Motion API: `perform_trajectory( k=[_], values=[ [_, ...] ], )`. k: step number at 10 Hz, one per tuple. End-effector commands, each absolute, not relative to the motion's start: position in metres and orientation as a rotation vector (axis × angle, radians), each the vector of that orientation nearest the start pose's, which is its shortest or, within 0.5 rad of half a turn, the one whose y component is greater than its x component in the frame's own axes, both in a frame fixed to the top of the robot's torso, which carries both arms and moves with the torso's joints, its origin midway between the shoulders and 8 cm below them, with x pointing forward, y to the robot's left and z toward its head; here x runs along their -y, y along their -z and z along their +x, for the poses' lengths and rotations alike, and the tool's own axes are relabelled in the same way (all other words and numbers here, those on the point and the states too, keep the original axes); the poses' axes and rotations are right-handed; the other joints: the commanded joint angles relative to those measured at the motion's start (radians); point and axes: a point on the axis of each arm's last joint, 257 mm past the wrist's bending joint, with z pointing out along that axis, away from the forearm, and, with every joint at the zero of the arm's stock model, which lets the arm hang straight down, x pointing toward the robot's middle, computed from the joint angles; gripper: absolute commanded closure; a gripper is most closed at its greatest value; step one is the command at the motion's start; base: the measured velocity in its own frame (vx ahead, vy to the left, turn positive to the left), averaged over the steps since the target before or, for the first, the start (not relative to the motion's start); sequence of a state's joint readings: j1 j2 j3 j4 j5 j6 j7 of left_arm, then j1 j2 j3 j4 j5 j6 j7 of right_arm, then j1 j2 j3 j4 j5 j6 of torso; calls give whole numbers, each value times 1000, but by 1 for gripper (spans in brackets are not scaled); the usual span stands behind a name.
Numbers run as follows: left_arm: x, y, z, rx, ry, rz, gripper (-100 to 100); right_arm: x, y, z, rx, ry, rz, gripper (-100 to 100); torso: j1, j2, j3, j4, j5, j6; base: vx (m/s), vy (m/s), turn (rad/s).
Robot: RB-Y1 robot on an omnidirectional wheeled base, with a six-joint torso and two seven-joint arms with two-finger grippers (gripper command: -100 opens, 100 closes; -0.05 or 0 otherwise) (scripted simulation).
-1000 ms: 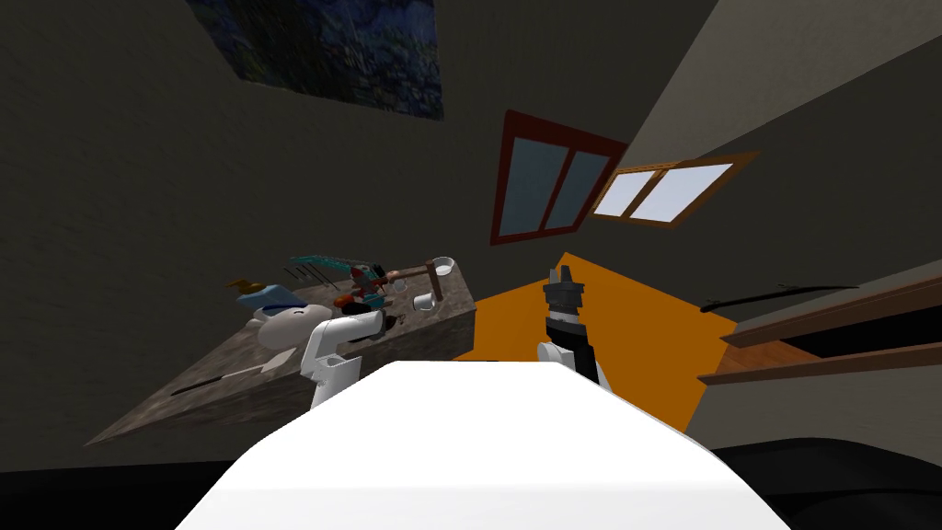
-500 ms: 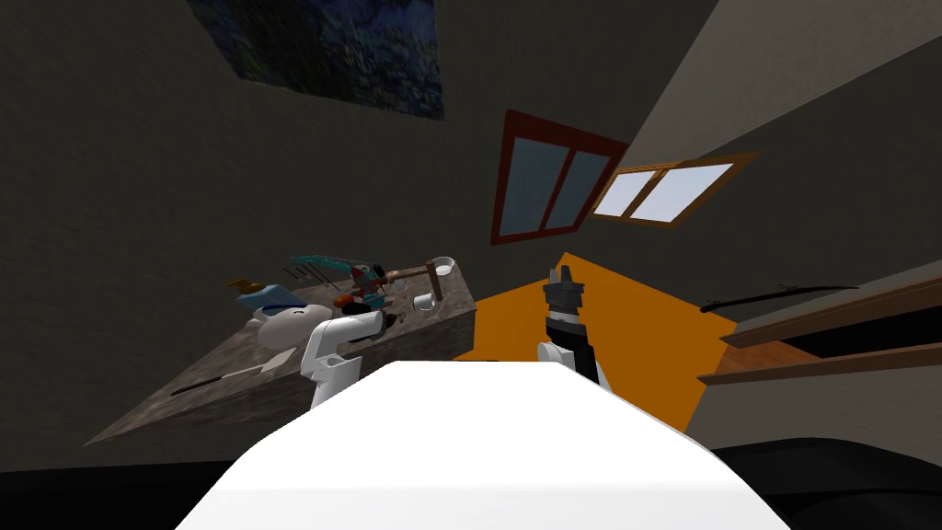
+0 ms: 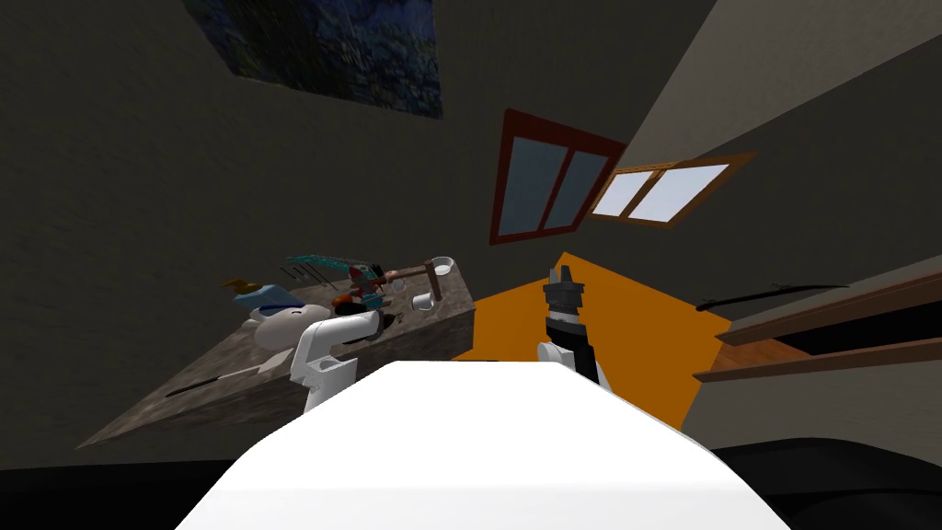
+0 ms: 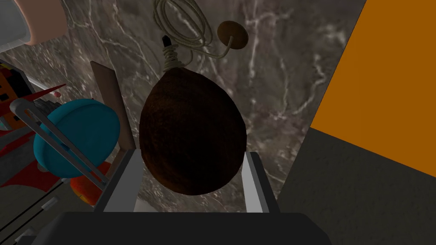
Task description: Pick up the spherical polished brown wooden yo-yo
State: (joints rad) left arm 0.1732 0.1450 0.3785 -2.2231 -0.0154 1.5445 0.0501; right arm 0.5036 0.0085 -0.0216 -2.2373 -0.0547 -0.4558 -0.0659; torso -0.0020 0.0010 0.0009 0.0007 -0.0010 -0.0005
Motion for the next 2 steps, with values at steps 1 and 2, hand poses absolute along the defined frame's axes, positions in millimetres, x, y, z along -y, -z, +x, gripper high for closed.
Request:
perform_trajectory(
  k=[1, 2],
  values=[
    [-446, 296, 314, -1391, 206, -2124, 100, 298, 4, 356, -607, -1352, 796, 0, 0, 0, 0, 0, 0, 0, -5, -5, -1],
    [-446, 296, 314, -1392, 205, -2126, 0, 298, 4, 356, -607, -1352, 796, 0, 1, 0, 0, 0, 0, 0, 0, 0, 0]
  ],
)
